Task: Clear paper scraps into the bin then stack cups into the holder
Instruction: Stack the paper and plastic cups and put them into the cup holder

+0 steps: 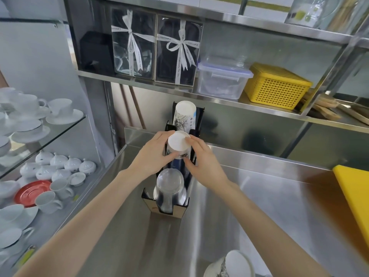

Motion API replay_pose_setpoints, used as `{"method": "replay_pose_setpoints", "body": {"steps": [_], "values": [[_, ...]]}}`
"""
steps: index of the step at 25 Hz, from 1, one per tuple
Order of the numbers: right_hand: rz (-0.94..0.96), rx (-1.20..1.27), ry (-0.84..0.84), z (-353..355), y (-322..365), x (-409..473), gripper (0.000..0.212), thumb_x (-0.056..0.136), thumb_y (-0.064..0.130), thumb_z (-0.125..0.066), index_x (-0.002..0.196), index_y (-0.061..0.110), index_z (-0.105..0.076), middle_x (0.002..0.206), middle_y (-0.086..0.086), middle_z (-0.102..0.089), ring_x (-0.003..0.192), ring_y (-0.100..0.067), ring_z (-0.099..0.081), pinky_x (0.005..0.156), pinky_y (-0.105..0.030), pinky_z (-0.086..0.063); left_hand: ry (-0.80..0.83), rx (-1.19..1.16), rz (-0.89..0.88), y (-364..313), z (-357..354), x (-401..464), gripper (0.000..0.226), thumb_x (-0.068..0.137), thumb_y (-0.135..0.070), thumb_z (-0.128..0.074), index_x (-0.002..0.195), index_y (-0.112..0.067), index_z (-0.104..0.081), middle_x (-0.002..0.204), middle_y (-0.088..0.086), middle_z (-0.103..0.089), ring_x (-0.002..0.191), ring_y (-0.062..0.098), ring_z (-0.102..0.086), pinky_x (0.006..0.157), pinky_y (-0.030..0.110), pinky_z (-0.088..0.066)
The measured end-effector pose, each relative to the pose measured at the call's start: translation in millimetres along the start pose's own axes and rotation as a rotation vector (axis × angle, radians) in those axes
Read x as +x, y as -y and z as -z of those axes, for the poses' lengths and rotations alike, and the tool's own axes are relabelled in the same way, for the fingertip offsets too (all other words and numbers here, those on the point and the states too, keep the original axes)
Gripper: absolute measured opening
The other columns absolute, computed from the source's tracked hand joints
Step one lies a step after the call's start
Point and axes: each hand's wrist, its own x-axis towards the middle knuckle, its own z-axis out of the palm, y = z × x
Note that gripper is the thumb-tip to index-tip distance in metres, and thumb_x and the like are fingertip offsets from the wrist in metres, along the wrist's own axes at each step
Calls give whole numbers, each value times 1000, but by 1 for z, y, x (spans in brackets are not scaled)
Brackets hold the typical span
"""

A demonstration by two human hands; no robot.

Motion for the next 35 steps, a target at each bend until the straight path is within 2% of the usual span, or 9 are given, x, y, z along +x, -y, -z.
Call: {"method": "replay_pose_setpoints", "body": {"steps": [4,6,9,14,18,23,29,33,35], "values": [[-1,-127,94,8,1,-1,62,87,19,-52,141,14,-21,152,-4,-23,139,-26,-22,114,-41,-24,68,123,-7,-6,5,0,57,85,-25,-57,136,-15,-32,141,6,-41,126,23,-42,103,35,-35],[-10,-154,93,14,3,-7,65,88,21,-52,142,17,-17,154,-2,-17,141,-23,-15,116,-39,-19,92,245,-20,-12,8,-3,59,86,-27,-54,138,-16,-28,146,4,-36,132,23,-36,109,41,-31],[-14,-164,45,26,8,-26,66,88,25,-52,142,18,-16,155,-1,-15,142,-21,-12,116,-36,-15,72,383,-77,-29,9,-16,59,87,-29,-51,139,-19,-24,150,4,-28,138,24,-23,112,40,-18],[28,-139,-45,43,13,-94,62,88,27,-52,141,19,-21,153,1,-21,142,-18,-14,115,-33,-14,-1,373,-188,-59,-1,-59,63,88,-32,-49,141,-22,-18,153,3,-20,142,21,-11,113,33,-6],[3,-170,-7,42,0,-154,63,88,28,-53,141,18,-21,153,-2,-20,142,-20,-13,117,-36,-14,21,342,-215,-73,-21,-99,64,87,-32,-50,141,-22,-17,153,1,-19,142,20,-11,114,34,-7],[-128,-197,111,33,-22,-210,74,83,38,-57,142,24,-13,155,3,-7,143,-17,-3,116,-35,-9,128,327,-196,-76,-56,-143,70,87,-38,-48,142,-23,-8,155,-3,-13,143,17,-7,115,33,-7],[-305,-45,156,12,-34,-256,91,75,42,-65,142,30,-5,155,6,-5,142,-13,-5,114,-32,-10,378,154,-48,-61,-113,-205,87,82,-45,-53,141,-27,8,156,-7,-3,143,10,-2,114,28,-5],[-370,24,154,-4,-35,-264,81,76,35,-66,140,26,-18,155,0,-3,140,-19,-14,113,-36,-22,491,39,122,-53,-151,-227,90,79,-44,-58,142,-22,2,155,-4,-7,142,13,-11,113,33,-16],[-416,82,129,-11,-35,-264,77,76,32,-67,139,26,-21,155,-2,-6,138,-21,-19,112,-37,-26,514,9,172,-51,-164,-229,88,78,-42,-61,142,-20,-5,153,-1,-15,140,17,-20,111,36,-23]]}}
